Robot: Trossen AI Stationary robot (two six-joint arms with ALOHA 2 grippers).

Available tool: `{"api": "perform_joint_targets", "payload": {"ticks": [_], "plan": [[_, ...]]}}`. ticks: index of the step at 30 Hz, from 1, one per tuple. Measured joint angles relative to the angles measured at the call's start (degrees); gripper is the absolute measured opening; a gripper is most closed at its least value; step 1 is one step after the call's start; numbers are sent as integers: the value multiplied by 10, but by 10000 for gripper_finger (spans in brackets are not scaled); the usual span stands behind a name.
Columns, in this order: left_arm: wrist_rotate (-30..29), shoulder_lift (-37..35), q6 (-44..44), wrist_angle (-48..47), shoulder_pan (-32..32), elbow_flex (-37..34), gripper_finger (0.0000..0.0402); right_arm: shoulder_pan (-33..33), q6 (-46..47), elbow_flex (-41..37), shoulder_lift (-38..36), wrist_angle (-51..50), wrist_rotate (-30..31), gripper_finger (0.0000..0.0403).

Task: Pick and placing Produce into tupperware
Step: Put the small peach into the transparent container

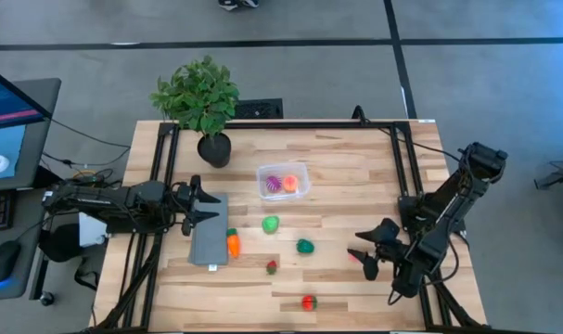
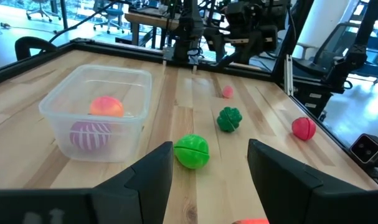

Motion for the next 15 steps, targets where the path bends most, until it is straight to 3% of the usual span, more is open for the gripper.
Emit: {"api": "perform_joint_targets", "payload": {"ticks": [15], "plan": [[-1, 0, -15, 0, 0, 0, 197, 31, 20, 0, 0, -7, -89, 326]]}}
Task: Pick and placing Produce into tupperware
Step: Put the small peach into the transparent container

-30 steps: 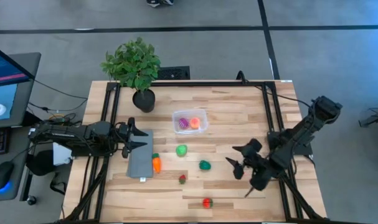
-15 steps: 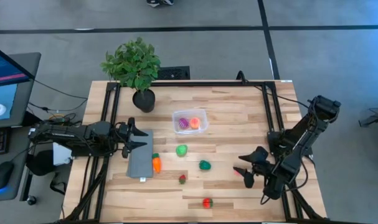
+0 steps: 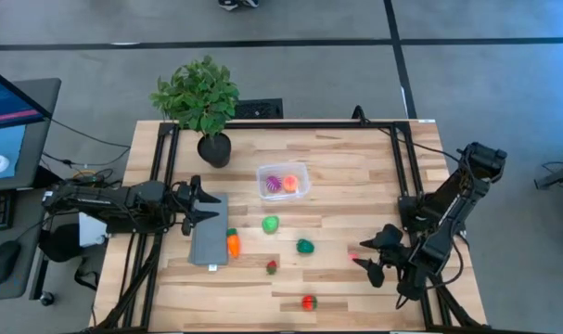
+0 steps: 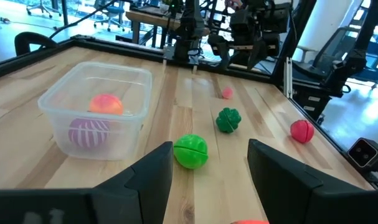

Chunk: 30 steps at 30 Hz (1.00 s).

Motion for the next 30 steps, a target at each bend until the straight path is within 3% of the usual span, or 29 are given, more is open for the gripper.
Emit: {"api": "perform_joint_targets", "payload": {"ticks": [15, 24, 30], "plan": [[-13, 0, -18, -1, 0, 0, 197, -10, 15, 0, 4, -72, -32, 326], [-13, 0, -17, -1, 0, 0, 197, -32, 16, 6, 99, -13, -60, 326], [-13, 0, -16, -1, 0, 0, 197, -32, 35, 7, 113, -12, -56, 326]]}}
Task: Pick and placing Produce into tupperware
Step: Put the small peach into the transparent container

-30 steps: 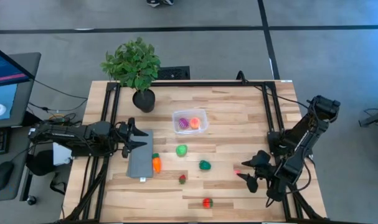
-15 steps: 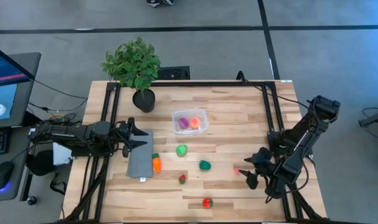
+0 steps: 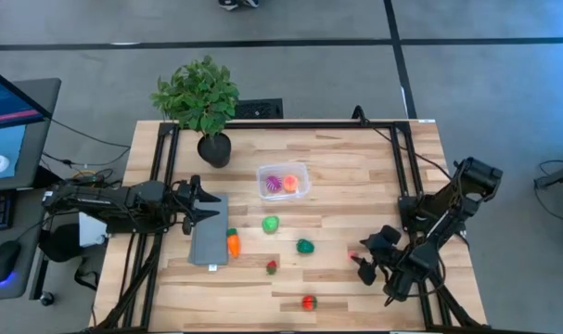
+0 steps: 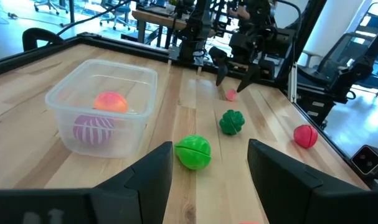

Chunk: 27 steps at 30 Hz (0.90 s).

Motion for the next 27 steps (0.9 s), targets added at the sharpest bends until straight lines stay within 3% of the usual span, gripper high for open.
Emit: {"api": "perform_joint_targets", "payload": {"ticks": [27], "plan": [[0, 0, -1, 0, 0, 0, 197, -34, -9, 0, 0, 38, 6, 326]]}}
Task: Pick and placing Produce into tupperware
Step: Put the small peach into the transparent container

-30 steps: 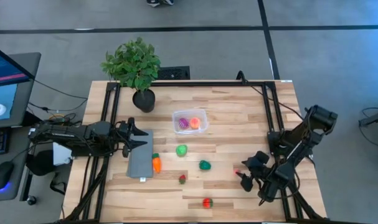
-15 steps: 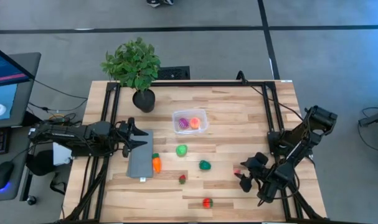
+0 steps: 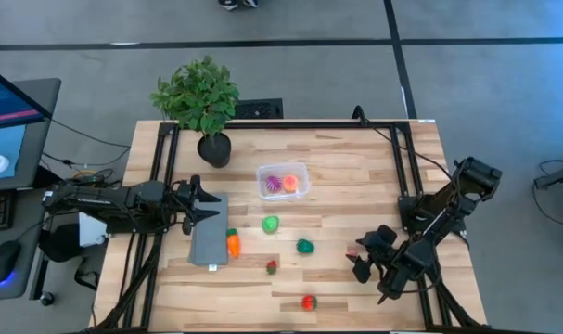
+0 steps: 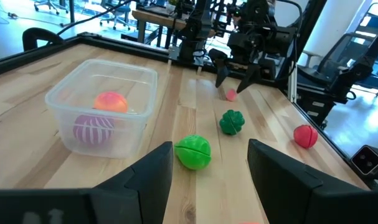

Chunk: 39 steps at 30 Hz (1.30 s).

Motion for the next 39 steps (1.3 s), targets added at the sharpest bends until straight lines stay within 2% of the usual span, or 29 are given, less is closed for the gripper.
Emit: {"api": "perform_joint_targets", "payload": {"ticks": [10, 20, 25, 31, 39], "plan": [[0, 0, 9, 0, 0, 0, 197, 0, -1, 0, 0, 0, -18, 307], [0, 0, 9, 0, 0, 0, 197, 0, -3, 0, 1, -2, -29, 306], [0, 0, 9, 0, 0, 0, 197, -9, -18, 0, 38, 24, -48, 306], [0, 0, 9, 0, 0, 0, 197, -4, -21, 13, 81, 27, -14, 306], [0, 0, 8, 0, 0, 0, 197, 5, 1, 19, 83, 10, -19, 306]]}}
